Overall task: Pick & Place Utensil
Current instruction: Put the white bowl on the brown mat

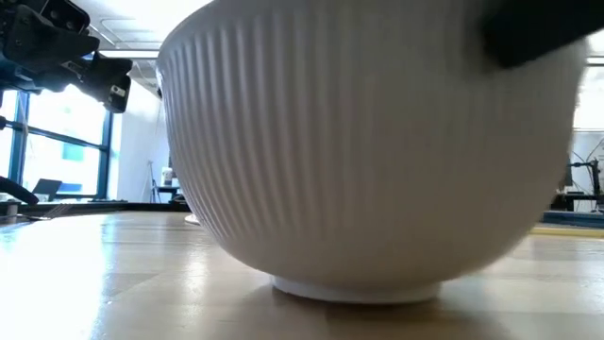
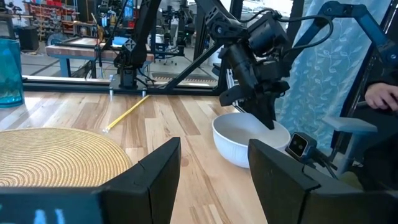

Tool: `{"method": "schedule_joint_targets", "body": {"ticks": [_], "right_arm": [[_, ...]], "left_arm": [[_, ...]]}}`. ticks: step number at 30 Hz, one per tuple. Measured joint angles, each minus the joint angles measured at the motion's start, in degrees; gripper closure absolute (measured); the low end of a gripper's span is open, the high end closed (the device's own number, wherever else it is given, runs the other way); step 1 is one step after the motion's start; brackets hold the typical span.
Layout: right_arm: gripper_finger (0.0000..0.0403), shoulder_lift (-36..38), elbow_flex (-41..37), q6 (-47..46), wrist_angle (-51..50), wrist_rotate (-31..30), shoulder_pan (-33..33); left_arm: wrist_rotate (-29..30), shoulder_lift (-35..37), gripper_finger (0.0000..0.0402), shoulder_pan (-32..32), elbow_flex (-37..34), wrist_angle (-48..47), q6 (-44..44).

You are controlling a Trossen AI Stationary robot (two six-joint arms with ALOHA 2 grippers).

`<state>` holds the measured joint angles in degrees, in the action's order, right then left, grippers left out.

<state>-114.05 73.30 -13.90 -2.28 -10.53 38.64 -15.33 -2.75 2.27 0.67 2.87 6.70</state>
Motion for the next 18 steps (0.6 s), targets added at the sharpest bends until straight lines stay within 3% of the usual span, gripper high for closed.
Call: {"method": "schedule_joint_targets", "body": {"ticks": [18], "right_arm": [[0.0395, 0.06, 2.38, 8.17, -4.35, -6.58, -1.62]], "left_arm": [[-0.17, -0.01, 0.0216, 0.01, 0.0, 0.0, 0.0]]}}
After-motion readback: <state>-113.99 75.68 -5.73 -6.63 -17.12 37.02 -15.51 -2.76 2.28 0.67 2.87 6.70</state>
